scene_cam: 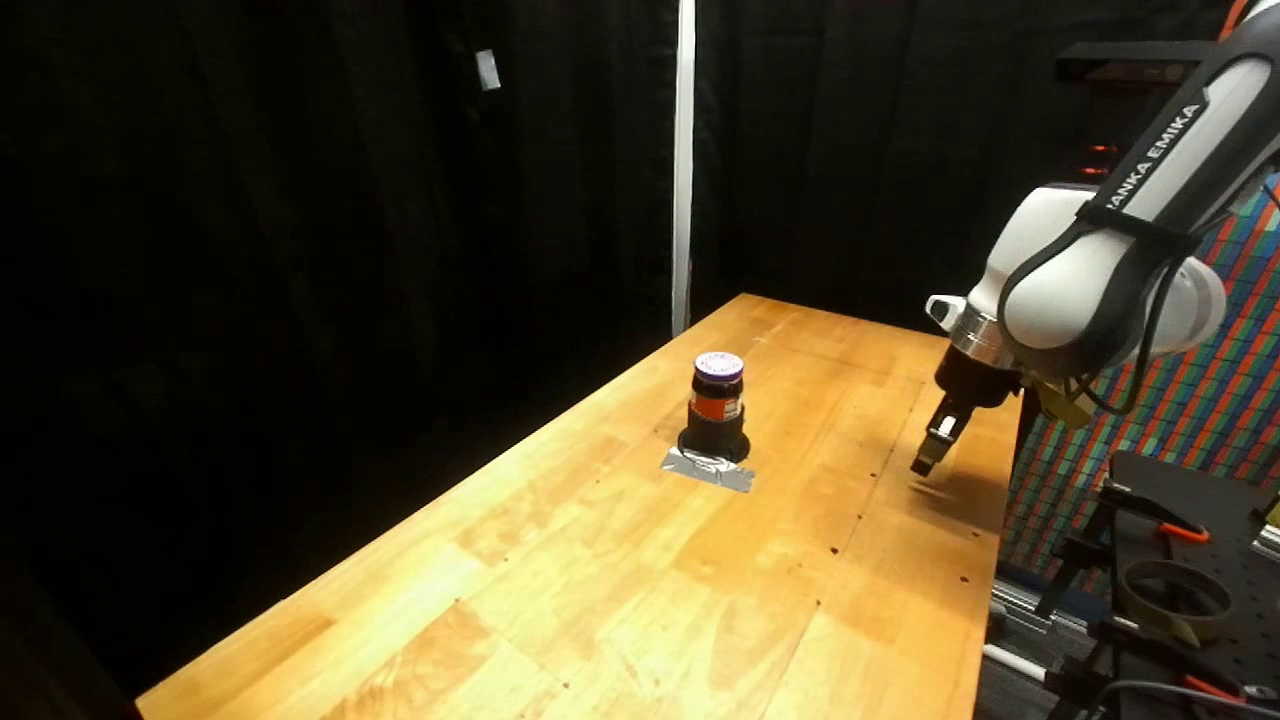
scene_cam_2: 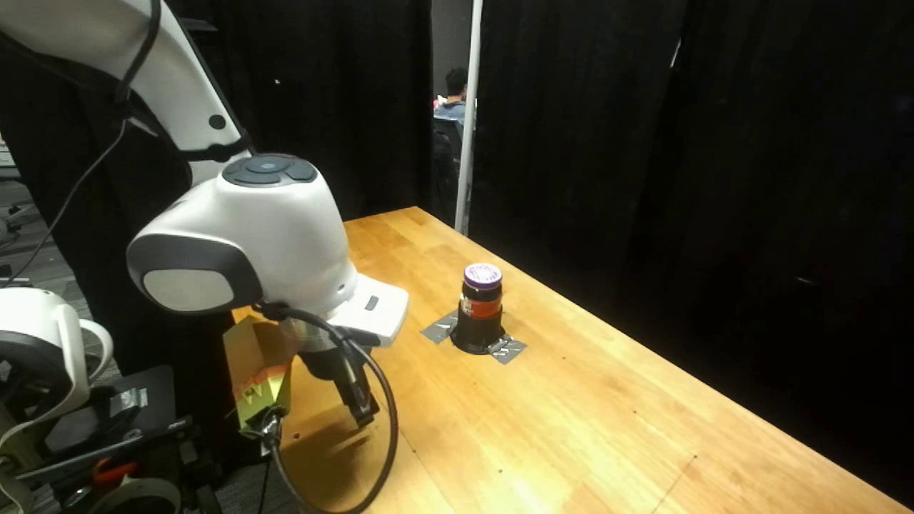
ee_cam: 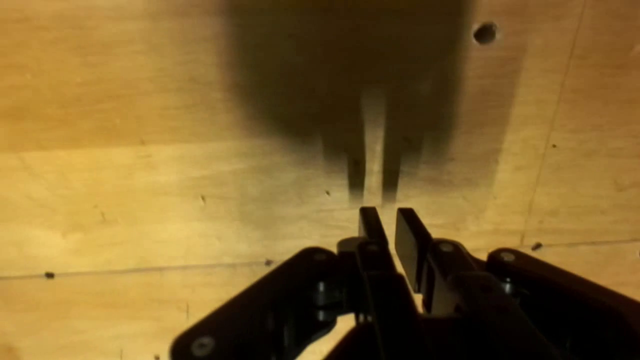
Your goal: Put the rubber band on the brown cup
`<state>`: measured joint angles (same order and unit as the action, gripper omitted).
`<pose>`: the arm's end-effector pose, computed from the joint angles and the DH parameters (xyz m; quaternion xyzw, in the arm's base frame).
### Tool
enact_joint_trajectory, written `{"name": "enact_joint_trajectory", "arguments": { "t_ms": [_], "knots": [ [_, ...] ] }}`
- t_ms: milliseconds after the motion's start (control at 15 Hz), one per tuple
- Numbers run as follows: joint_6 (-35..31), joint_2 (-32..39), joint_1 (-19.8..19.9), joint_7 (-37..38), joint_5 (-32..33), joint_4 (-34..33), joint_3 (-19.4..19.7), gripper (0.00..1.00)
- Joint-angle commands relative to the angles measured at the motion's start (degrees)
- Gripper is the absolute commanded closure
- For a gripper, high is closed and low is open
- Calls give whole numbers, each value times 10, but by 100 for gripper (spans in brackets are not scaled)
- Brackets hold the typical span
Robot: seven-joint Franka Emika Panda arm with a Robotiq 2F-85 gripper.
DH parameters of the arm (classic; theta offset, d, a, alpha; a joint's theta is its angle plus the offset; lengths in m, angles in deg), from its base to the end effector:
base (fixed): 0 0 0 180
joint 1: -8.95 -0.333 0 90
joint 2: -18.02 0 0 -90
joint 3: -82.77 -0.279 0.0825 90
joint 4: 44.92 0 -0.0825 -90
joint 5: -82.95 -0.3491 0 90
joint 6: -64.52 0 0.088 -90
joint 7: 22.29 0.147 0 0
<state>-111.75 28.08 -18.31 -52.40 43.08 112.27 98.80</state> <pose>0.3852 0.0174 0.1408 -0.9958 -0.0194 -0.0885 0.0132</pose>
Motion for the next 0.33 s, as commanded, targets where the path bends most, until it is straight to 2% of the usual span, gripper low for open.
{"name": "enact_joint_trajectory", "arguments": {
  "t_ms": [0, 133, 267],
  "knots": [
    [118, -3, -107, 99, 165, -10, 159, 57],
    [201, -23, -151, 172, 270, -32, 232, 53],
    [281, -62, -175, 248, 373, -56, 275, 38]
  ]
}}
